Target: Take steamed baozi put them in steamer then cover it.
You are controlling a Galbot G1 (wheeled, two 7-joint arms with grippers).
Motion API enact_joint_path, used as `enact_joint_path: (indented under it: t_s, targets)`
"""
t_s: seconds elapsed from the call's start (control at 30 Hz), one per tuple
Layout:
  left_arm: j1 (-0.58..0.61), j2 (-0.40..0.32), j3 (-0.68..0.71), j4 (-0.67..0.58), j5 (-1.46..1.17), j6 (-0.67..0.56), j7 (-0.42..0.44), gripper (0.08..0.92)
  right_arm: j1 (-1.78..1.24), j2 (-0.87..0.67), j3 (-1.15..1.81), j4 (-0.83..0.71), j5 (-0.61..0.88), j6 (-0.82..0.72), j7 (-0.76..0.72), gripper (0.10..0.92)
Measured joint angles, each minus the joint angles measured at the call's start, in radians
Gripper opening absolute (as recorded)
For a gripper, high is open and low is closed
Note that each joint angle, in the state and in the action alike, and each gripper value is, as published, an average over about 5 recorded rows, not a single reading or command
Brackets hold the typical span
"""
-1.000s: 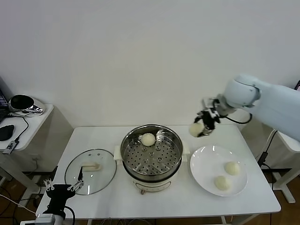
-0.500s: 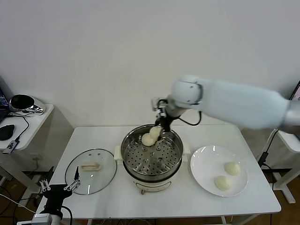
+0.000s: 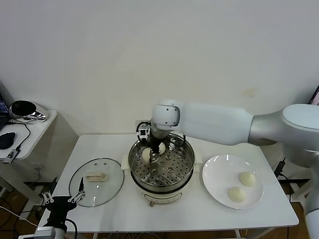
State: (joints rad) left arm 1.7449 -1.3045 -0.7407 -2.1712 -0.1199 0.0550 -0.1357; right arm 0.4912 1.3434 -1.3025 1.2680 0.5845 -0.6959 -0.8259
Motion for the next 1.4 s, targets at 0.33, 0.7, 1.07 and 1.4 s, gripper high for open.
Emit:
enact_joint_path:
  t_s: [0.33, 0.7, 1.07, 1.4]
  targets:
    - [-0.003, 0.003, 0.000, 0.007, -0.003, -0.001, 0.000, 0.823, -0.018, 0.033, 0.006, -0.032, -0.010, -0.009, 0.002, 0.700]
    - [-0.009, 0.017, -0.001, 0.005, -0.006, 0.001, 0.002, 0.823, 0.088, -0.077, 0.004, 0.048, -0.045, 0.029, -0.107, 0.822]
    - [-0.020, 0.029, 0.019, 0.007, -0.001, 0.007, 0.006, 0.823, 0.195, -0.423, -0.015, 0.256, -0.167, 0.147, -0.273, 0.823]
    - [-0.019, 0.023, 0.040, 0.022, 0.020, 0.004, 0.006, 0.823, 0.114, -0.756, 0.044, 0.373, -0.368, 0.295, -0.370, 0.823]
